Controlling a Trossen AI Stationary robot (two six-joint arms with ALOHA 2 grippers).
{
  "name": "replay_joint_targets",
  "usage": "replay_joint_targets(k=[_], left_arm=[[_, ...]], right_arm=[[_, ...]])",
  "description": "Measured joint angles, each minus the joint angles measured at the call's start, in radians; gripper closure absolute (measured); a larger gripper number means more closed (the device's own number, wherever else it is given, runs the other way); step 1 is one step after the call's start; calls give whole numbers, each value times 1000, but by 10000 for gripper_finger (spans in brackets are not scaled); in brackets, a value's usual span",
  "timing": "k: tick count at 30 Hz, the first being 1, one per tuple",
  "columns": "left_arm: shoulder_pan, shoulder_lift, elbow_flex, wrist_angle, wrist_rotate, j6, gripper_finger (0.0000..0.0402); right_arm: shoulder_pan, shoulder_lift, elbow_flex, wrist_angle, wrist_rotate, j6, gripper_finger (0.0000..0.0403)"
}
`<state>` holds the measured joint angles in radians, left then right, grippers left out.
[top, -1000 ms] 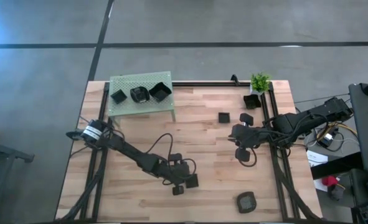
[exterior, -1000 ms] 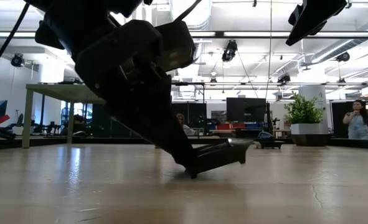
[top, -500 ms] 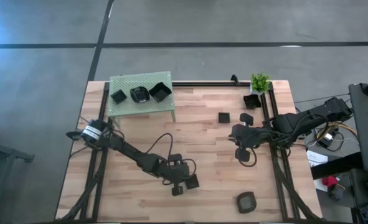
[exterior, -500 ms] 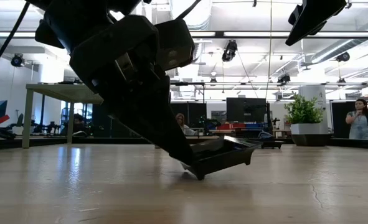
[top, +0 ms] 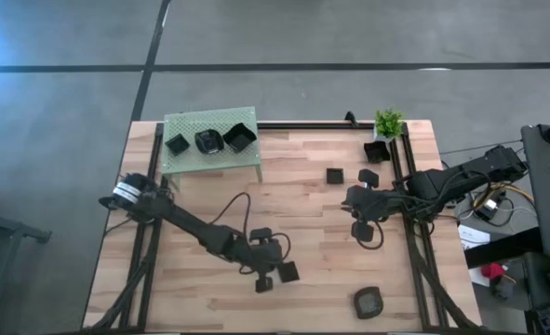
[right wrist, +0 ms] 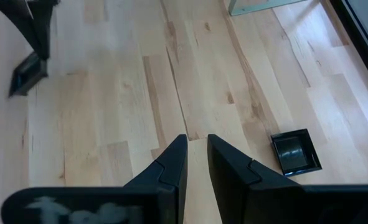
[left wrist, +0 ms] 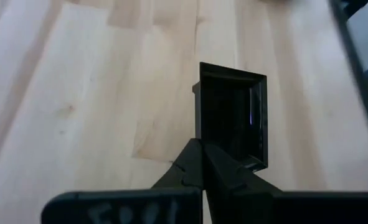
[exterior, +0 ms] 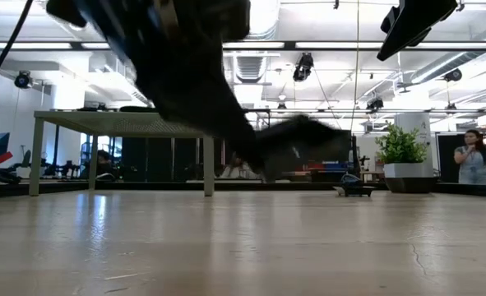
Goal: Pick & Place Mini shaped plates
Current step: Stack the black square shaped plate on top of the square shaped plate on the shelf
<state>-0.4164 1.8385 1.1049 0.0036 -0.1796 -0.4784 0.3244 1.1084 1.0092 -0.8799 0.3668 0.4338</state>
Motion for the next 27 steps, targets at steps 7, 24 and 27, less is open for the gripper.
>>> replay_joint_targets(k=[7,24,27], left_arm=[[0,-165,0,-182,-107,-71,401],[-23,-623,-18,-737,-651,-559,401],[-31,-669,-19,-879,-733,-704,401]], right_arm=[[0,0,0,-1,0,0,344],[0,0,0,2,1,-22,344],[0,0,0,3,1,-27,344]])
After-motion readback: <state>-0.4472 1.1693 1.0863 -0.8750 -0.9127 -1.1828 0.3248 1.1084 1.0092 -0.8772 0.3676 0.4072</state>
